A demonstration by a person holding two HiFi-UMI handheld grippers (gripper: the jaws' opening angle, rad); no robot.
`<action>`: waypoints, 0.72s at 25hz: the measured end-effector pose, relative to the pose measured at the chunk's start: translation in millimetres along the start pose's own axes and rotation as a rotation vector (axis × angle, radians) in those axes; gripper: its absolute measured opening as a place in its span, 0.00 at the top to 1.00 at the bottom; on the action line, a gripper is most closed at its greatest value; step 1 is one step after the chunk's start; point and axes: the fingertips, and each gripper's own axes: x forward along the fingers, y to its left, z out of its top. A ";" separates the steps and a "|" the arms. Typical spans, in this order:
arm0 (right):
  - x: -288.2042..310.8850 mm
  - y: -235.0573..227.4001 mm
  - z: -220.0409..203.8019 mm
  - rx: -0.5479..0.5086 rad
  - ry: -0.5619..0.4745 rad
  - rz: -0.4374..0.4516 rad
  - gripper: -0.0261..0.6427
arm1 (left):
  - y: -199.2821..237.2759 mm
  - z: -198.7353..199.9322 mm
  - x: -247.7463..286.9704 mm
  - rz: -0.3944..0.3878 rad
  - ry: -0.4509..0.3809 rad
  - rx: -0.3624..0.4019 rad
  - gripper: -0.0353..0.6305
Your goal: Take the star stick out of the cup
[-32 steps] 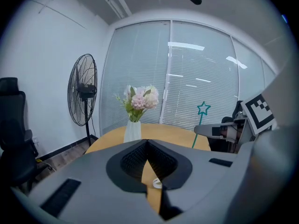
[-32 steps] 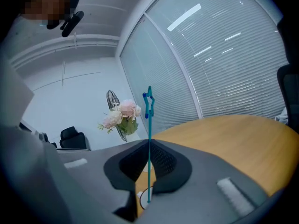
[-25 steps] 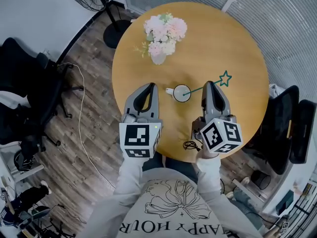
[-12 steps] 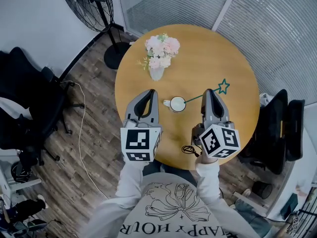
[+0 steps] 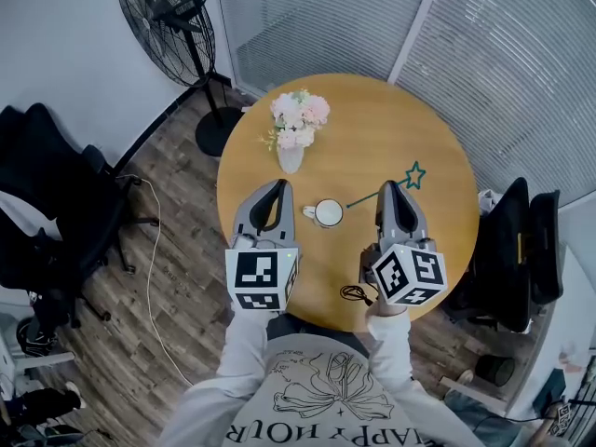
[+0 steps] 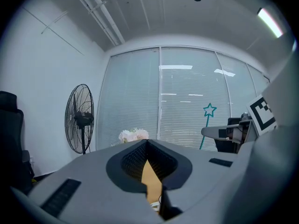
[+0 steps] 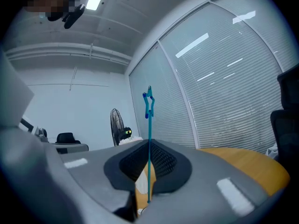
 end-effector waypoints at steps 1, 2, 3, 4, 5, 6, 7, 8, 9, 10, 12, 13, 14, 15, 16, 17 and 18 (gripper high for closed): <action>-0.6 0.5 2.0 -0.005 -0.002 0.001 0.94 | -0.5 2.0 -0.6 0.000 -0.005 0.001 0.94; -1.2 1.0 3.8 -0.010 -0.003 0.002 0.93 | -1.0 3.2 -1.3 0.001 -0.006 0.002 0.94; -2.1 1.5 5.2 -0.014 -0.004 0.004 0.94 | -1.6 4.0 -2.2 0.003 -0.007 0.003 0.94; -3.1 1.9 6.3 -0.017 -0.004 0.007 0.93 | -2.3 5.1 -3.1 0.005 -0.009 0.004 0.94; -4.0 2.1 7.4 -0.019 -0.005 0.009 0.93 | -3.1 6.4 -3.8 0.007 -0.011 0.005 0.94; -4.8 2.2 8.5 -0.021 -0.007 0.011 0.94 | -3.8 7.7 -4.4 0.008 -0.015 0.006 0.94; -5.3 2.3 9.4 -0.022 -0.008 0.012 0.93 | -4.4 8.9 -4.8 0.008 -0.018 0.007 0.94; -5.5 2.3 10.1 -0.023 -0.008 0.013 0.94 | -4.9 9.9 -5.1 0.009 -0.020 0.007 0.94; -5.6 2.4 10.7 -0.024 -0.008 0.015 0.93 | -5.3 11.0 -5.4 0.009 -0.022 0.008 0.94; -5.7 2.6 11.0 -0.026 -0.007 0.017 0.94 | -5.7 12.1 -5.6 0.009 -0.024 0.009 0.94; -6.1 3.0 11.4 -0.029 -0.006 0.022 0.93 | -6.8 15.4 -6.3 0.009 -0.033 0.013 0.94; -6.3 3.0 11.4 -0.031 -0.005 0.024 0.94 | -7.3 16.9 -6.6 0.008 -0.037 0.016 0.94; -6.5 3.0 11.5 -0.033 -0.005 0.026 0.94 | -7.6 17.5 -6.7 0.008 -0.039 0.017 0.94; -6.7 2.9 11.6 -0.034 -0.005 0.028 0.93 | -7.6 17.5 -6.8 0.010 -0.039 0.017 0.94; -6.9 2.9 11.7 -0.035 -0.005 0.029 0.93 | -7.8 18.0 -7.0 0.011 -0.041 0.018 0.94; -7.3 2.8 11.9 -0.036 -0.005 0.031 0.93 | -8.2 19.3 -7.4 0.010 -0.046 0.020 0.94; -7.8 2.5 12.2 -0.035 -0.005 0.031 0.94 | -8.8 20.2 -8.0 0.010 -0.049 0.021 0.94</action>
